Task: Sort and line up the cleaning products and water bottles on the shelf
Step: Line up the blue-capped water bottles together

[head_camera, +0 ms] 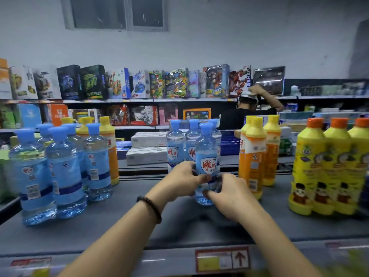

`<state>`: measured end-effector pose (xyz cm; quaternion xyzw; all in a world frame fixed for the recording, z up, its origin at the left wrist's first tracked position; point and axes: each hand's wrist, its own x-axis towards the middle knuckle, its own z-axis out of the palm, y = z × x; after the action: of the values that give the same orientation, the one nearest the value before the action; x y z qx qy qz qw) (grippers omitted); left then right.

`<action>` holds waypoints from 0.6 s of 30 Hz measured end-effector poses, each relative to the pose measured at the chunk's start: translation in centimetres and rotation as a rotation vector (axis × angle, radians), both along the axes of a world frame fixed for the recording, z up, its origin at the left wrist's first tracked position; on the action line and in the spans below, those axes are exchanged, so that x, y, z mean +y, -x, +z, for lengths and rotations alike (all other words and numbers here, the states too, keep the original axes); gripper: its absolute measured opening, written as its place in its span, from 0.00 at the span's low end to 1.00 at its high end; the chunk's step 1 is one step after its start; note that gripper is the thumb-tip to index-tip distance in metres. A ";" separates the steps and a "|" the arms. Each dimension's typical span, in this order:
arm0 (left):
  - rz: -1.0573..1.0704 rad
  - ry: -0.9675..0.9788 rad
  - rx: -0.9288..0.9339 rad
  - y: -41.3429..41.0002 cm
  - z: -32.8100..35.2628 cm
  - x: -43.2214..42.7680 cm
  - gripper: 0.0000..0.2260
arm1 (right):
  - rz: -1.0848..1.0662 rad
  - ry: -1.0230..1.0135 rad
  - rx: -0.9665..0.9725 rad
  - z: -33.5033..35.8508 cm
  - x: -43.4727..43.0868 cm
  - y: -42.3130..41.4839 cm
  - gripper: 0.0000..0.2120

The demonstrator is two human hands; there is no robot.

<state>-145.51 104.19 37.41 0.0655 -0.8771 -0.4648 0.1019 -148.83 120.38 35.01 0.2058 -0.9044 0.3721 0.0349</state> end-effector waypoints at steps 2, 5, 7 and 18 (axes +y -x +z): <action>0.000 0.039 0.012 1.4 -0.1 0.5 0.13 | 0.002 0.042 -0.009 -0.1 0.7 0.1 0.23; -0.010 0.030 0.015 3.2 -0.2 1.0 0.13 | 0.021 0.035 -0.010 -0.2 1.5 0.6 0.26; -0.008 0.048 0.009 4.3 -0.3 1.2 0.12 | 0.033 0.031 -0.022 -0.3 1.8 1.0 0.26; 0.060 0.204 0.055 7.1 -0.6 2.4 0.14 | 0.050 0.085 -0.061 -1.2 2.1 2.4 0.26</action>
<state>-152.59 106.61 36.79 0.0680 -0.9144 -0.3714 0.1460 -151.23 122.45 33.85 0.2153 -0.8829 0.4171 0.0070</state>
